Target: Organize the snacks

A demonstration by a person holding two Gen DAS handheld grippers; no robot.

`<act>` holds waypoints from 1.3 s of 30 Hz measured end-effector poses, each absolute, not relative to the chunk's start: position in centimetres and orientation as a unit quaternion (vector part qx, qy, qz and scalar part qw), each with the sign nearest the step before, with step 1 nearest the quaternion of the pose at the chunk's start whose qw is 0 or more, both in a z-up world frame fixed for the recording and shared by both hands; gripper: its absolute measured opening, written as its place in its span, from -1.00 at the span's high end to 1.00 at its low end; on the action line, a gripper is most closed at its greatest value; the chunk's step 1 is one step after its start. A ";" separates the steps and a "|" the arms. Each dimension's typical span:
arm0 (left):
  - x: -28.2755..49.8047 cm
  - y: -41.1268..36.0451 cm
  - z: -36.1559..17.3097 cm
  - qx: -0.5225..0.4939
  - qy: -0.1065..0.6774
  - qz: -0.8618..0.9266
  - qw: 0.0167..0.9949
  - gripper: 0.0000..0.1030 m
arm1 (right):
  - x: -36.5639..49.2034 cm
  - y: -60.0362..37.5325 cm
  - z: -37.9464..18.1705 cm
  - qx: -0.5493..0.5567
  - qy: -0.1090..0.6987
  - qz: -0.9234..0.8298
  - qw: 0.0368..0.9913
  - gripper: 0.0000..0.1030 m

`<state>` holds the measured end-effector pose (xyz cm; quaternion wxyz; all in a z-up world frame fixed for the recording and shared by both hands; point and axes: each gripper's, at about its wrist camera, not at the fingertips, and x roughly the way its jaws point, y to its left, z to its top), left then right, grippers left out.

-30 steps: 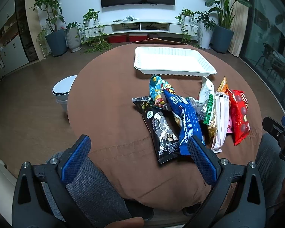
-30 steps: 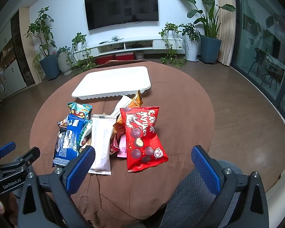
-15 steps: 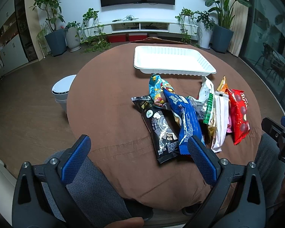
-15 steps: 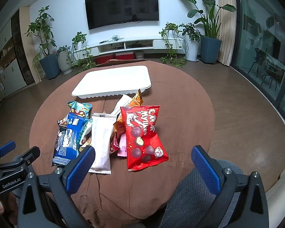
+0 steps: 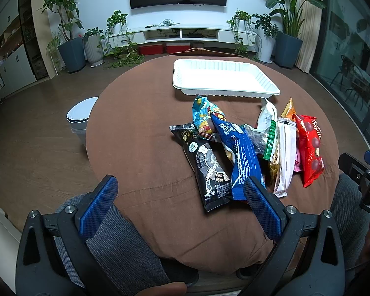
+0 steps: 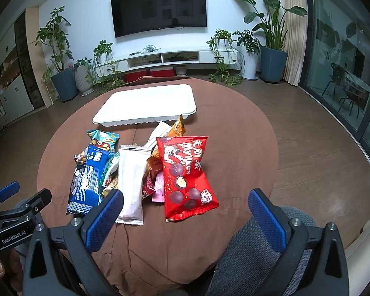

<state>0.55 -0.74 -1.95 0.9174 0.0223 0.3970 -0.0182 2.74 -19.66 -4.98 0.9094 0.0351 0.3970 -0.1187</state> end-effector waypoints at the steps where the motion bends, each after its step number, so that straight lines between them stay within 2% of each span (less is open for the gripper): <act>1: 0.5 -0.8 -2.0 0.023 0.397 -0.018 0.917 -1.00 | 2.7 -19.6 -5.1 0.035 0.397 -0.119 0.909 -1.00; 39: 0.2 -1.2 -2.2 0.023 0.397 -0.020 0.917 -1.00 | 2.9 -19.5 -5.8 0.033 0.401 -0.119 0.908 -1.00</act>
